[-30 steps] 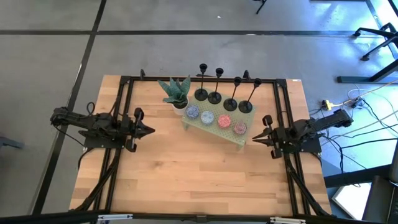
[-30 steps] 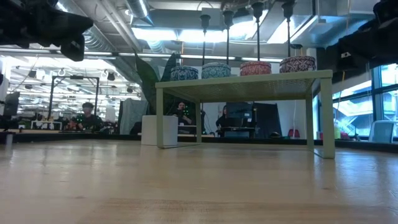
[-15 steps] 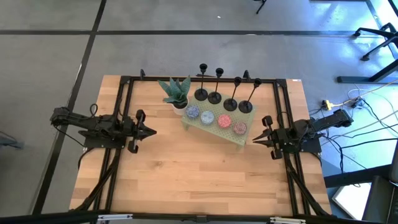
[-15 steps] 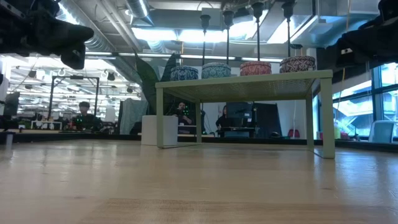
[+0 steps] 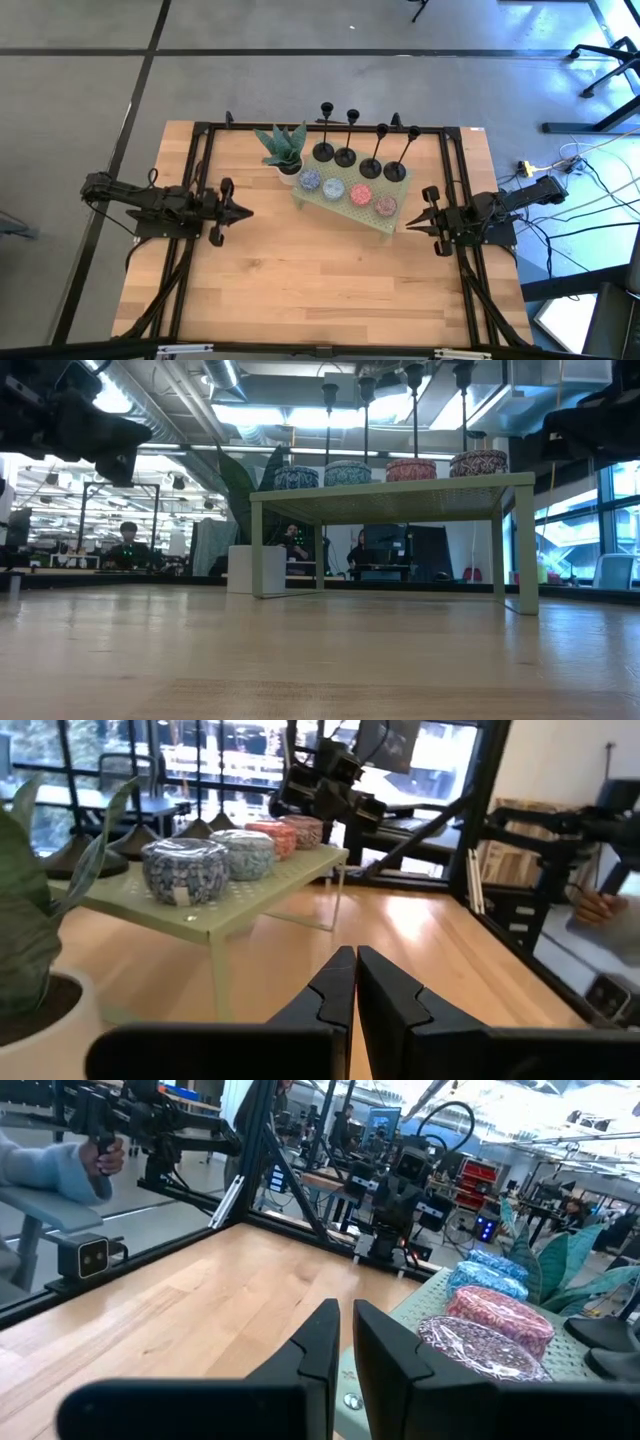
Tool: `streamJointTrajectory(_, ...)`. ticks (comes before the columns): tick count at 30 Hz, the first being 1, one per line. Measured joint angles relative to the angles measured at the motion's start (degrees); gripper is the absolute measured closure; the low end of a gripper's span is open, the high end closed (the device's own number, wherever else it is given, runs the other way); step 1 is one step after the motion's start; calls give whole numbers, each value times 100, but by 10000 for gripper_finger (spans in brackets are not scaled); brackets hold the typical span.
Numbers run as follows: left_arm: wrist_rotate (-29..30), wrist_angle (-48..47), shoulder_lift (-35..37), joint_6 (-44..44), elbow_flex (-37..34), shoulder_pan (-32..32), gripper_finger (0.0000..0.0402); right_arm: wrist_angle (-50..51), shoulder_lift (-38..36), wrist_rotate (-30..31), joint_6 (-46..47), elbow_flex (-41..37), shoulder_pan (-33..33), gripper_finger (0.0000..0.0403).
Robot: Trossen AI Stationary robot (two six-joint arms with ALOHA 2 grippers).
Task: Stock candles and holders on shelf
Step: Return to Home Position
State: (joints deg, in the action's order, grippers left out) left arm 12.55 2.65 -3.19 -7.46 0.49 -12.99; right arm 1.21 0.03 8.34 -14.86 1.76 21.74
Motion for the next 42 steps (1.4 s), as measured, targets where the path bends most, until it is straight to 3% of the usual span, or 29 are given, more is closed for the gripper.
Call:
streamJointTrajectory(6, -195, -29, -51, 427, 0, -2, 393, 0, 0, 2, -2, 0, 0, 366)
streamJointTrajectory(42, -178, -30, -51, 419, 0, 0, 390, -1, 0, 1, 0, -2, 0, 366)
